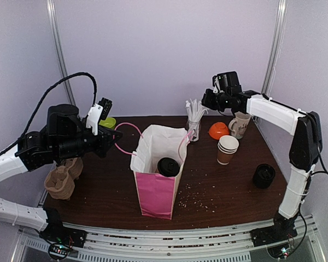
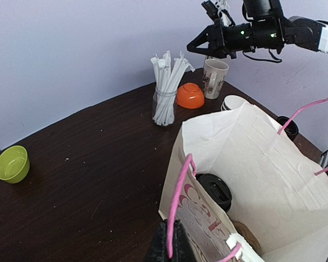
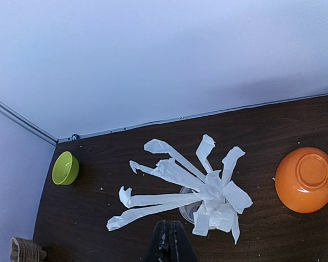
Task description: Pack the takeout coffee
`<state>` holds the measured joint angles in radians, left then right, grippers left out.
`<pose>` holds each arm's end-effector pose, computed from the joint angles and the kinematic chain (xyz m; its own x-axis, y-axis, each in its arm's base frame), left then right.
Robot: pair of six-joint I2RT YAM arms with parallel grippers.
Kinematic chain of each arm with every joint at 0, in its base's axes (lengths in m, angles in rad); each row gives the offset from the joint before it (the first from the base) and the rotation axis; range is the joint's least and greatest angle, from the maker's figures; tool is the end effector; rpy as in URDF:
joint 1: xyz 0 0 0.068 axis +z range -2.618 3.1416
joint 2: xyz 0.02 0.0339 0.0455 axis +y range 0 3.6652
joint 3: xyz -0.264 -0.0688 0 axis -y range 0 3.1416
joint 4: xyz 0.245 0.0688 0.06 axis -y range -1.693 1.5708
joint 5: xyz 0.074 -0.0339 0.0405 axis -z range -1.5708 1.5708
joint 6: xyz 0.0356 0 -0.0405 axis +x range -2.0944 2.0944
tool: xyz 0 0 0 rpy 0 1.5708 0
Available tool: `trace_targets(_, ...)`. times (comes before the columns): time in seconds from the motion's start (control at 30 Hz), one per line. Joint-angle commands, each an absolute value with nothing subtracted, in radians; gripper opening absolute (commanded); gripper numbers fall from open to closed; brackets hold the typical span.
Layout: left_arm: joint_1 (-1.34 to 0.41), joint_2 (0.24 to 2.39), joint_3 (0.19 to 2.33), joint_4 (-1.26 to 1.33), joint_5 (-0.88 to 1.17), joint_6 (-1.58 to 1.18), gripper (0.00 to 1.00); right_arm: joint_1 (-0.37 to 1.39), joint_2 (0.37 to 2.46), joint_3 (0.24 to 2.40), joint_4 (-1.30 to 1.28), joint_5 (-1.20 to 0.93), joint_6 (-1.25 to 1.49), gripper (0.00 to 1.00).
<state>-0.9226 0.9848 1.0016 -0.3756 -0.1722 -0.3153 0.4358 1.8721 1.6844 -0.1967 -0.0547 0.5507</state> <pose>0.1377 -0.1718 0.3593 -0.4151 0.0420 -0.9088 0.5888 0.7739 -0.2332 0.4087 0.1925 0.3378 -0.5343 0.3276 -0.7792 -0.2204 0.8360 0.5026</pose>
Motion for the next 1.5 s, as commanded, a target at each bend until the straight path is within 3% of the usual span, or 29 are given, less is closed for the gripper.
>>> trace_targets(0.0, -0.916, 0.992, 0.992, -0.349, -0.179, -0.319, 0.0, 0.429, 1.81, 1.746, -0.263, -0.05, 0.515, 0.26)
trace_targets(0.07, -0.916, 0.992, 0.988, -0.345, -0.177, -0.321, 0.0, 0.428, 1.839, 1.779, -0.313, -0.027, 0.494, 0.41)
trace_targets(0.13, -0.916, 0.994, 0.988, -0.34, -0.172, -0.322, 0.0, 0.43, 1.866, 1.806, -0.347, 0.004, 0.478, 0.47)
trace_targets(0.4, -0.916, 1.005, 0.991, -0.337, -0.17, -0.318, 0.0, 0.423, 1.981, 1.946, -0.418, 0.053, 0.46, 0.52)
trace_targets(0.77, -0.916, 1.008, 0.986, -0.337, -0.171, -0.318, 0.0, 0.421, 2.076, 2.029, -0.474, 0.034, 0.468, 0.41)
trace_targets(1.13, -0.917, 1.014, 0.987, -0.337, -0.168, -0.319, 0.0, 0.422, 2.051, 1.997, -0.459, 0.033, 0.472, 0.0)
trace_targets(1.47, -0.916, 1.014, 0.992, -0.336, -0.172, -0.318, 0.0, 0.42, 1.948, 2.064, -0.501, 0.037, 0.468, 0.0)
